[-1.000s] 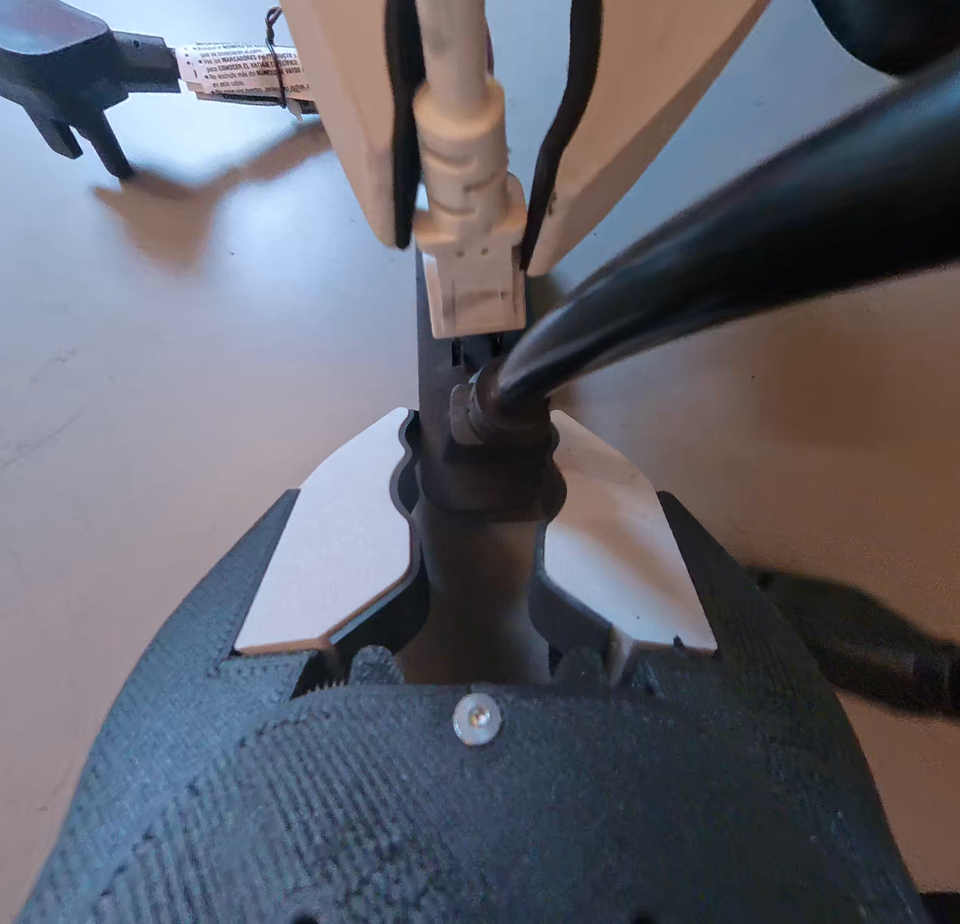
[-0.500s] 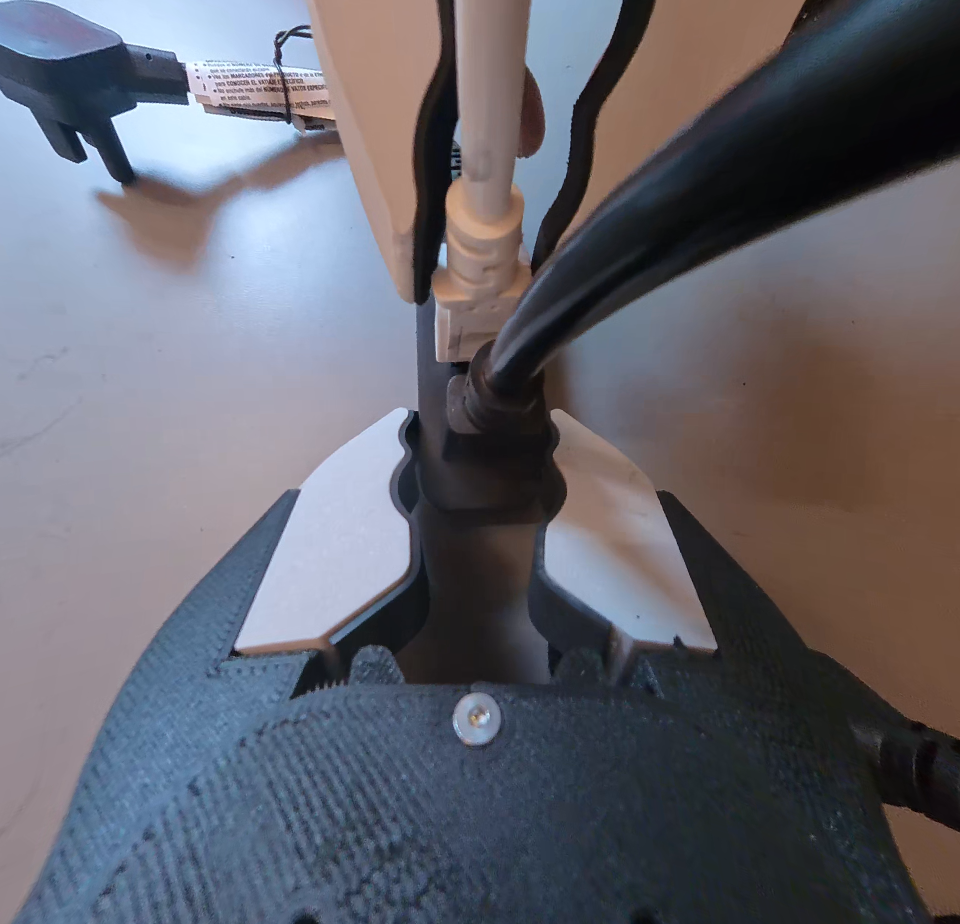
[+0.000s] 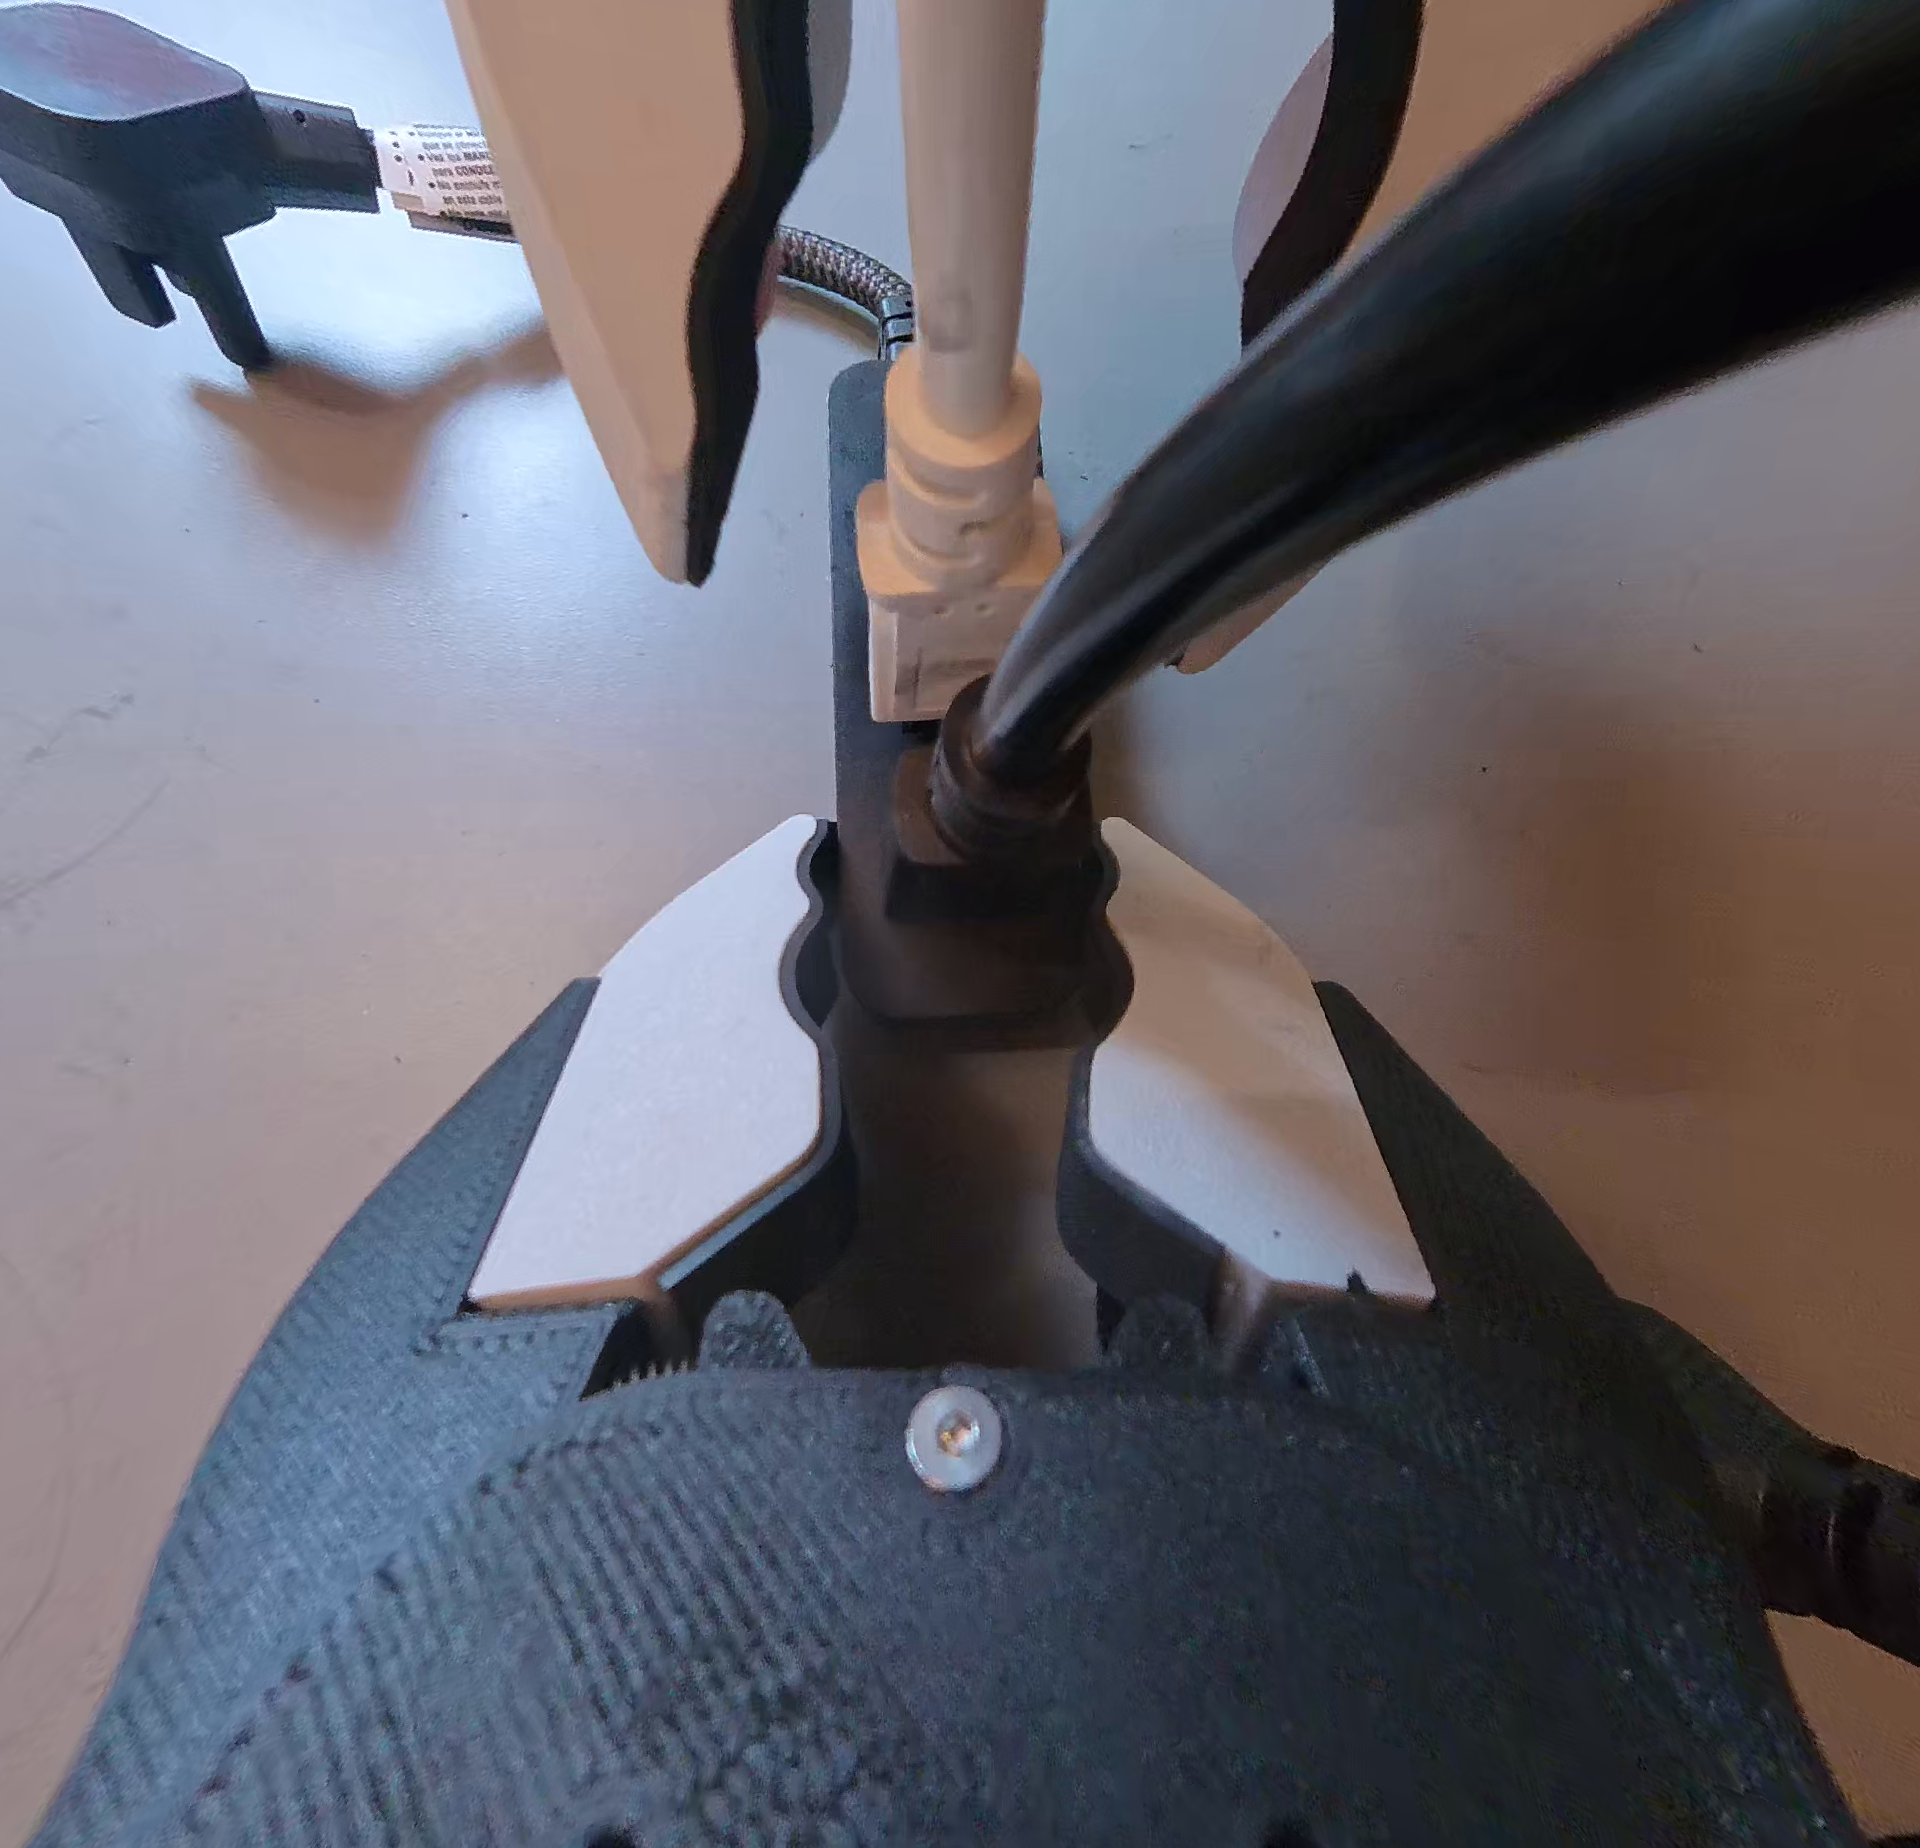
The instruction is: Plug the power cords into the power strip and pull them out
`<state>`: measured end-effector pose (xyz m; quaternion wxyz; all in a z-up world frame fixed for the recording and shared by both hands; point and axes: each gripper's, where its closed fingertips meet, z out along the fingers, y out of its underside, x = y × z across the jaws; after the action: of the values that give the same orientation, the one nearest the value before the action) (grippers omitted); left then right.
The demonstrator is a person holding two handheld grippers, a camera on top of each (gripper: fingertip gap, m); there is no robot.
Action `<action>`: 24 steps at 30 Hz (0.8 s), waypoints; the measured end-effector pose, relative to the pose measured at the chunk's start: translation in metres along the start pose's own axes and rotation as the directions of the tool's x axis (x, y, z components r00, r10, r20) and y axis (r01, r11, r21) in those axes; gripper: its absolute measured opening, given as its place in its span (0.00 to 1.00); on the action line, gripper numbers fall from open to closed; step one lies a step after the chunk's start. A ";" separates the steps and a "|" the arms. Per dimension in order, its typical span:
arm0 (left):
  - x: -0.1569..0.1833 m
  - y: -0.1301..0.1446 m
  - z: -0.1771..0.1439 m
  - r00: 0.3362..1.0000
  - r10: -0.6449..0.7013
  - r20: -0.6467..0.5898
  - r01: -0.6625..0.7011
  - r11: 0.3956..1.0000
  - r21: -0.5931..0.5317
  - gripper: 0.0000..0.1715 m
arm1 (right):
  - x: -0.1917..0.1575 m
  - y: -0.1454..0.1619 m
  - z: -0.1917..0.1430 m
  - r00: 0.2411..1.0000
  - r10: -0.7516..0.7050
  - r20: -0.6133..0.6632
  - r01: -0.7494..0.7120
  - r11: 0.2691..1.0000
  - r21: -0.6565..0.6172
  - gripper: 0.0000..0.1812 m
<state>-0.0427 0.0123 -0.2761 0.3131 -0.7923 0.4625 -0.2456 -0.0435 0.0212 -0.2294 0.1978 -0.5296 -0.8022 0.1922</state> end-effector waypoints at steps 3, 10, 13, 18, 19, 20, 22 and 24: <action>0.000 0.000 0.000 1.000 0.000 -0.001 0.000 1.000 -0.001 0.26 | -0.004 -0.003 -0.004 1.000 0.005 0.014 -0.005 1.000 0.012 0.34; 0.000 0.000 0.000 1.000 0.003 -0.001 -0.003 1.000 -0.012 0.26 | 0.001 -0.006 -0.010 1.000 -0.026 0.017 0.027 1.000 -0.013 0.16; 0.000 0.001 0.000 1.000 0.001 -0.001 -0.001 1.000 -0.015 0.26 | 0.002 -0.006 -0.009 0.999 -0.023 0.040 0.025 0.999 -0.042 0.13; 0.000 0.001 0.000 1.000 0.005 0.003 -0.005 1.000 -0.020 0.26 | 0.000 -0.005 -0.007 0.995 -0.038 0.093 0.051 0.989 -0.137 0.14; 0.000 0.001 0.000 1.000 0.004 0.004 -0.003 1.000 -0.020 0.26 | 0.000 -0.005 -0.006 0.994 -0.031 0.104 0.046 0.989 -0.144 0.14; 0.000 0.001 0.000 1.000 0.003 0.005 -0.003 1.000 -0.023 0.26 | 0.000 -0.005 -0.006 0.994 -0.027 0.109 0.043 0.988 -0.146 0.14; 0.000 0.001 0.000 1.000 0.005 0.008 -0.005 1.000 -0.027 0.26 | -0.001 -0.006 -0.004 0.993 -0.035 0.108 0.052 0.986 -0.157 0.14; 0.001 0.001 0.000 1.000 -0.001 0.008 0.001 1.000 -0.025 0.26 | -0.002 -0.005 -0.005 0.995 -0.034 0.098 0.049 0.986 -0.159 0.14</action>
<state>-0.0433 0.0114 -0.2764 0.3049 -0.7974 0.4639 -0.2367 -0.0442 0.0182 -0.2230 0.1201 -0.5174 -0.8344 0.1473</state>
